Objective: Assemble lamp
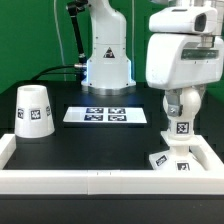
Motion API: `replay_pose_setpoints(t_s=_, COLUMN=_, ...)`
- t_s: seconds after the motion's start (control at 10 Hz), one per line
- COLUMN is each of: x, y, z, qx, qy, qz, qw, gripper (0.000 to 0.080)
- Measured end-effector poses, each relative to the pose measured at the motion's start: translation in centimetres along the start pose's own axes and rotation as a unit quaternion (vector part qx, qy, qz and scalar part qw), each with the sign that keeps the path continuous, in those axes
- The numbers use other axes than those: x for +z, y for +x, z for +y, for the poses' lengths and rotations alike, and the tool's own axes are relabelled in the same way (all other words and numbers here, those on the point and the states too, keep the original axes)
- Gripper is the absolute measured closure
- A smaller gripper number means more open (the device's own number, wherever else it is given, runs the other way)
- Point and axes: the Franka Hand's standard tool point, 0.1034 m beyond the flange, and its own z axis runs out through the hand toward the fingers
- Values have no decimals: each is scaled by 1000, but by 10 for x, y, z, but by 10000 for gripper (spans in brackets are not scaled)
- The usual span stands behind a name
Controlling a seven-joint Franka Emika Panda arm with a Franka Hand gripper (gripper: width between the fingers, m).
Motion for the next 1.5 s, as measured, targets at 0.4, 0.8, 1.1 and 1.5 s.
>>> replay_pose_setpoints(t_s=0.4, x=0, y=0, z=0, qx=138, qy=0, qz=0, qw=990, gripper=220)
replay_pose_setpoints(t_s=0.8, x=0, y=-3, z=2, qx=332, qy=-2, qz=-5, qw=943, gripper=220)
replay_pose_setpoints(t_s=1.1, x=1, y=-7, z=0, qx=502, qy=-5, qz=-20, qw=864, gripper=220)
replay_pose_setpoints(t_s=1.5, x=1, y=-8, z=1, qx=589, qy=-1, qz=-20, qw=808, gripper=220)
